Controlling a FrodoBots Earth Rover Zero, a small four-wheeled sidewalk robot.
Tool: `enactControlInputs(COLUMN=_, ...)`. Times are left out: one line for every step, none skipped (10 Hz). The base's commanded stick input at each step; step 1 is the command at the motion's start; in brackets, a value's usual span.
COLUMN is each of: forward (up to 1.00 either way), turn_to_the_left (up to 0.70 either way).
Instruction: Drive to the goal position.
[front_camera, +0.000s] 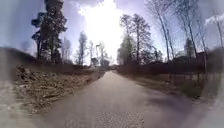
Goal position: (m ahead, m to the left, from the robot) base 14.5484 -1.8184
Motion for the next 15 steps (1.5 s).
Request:
enactControlInputs(forward=1.00, turn_to_the_left=0.00)
enactControlInputs(forward=1.00, turn_to_the_left=0.00)
enactControlInputs(forward=1.00, turn_to_the_left=0.00)
enactControlInputs(forward=1.00, turn_to_the_left=0.00)
enactControlInputs(forward=1.00, turn_to_the_left=0.00)
enactControlInputs(forward=1.00, turn_to_the_left=0.00)
enactControlInputs(forward=1.00, turn_to_the_left=0.21)
enactControlInputs(forward=1.00, turn_to_the_left=0.09)
enactControlInputs(forward=1.00, turn_to_the_left=0.00)
enactControlInputs(forward=1.00, turn_to_the_left=0.11)
enactControlInputs(forward=1.00, turn_to_the_left=0.27)
enactControlInputs(forward=1.00, turn_to_the_left=0.27)
enactControlInputs(forward=1.00, turn_to_the_left=0.27)
enactControlInputs(forward=1.00, turn_to_the_left=0.27)
enactControlInputs(forward=1.00, turn_to_the_left=0.27)
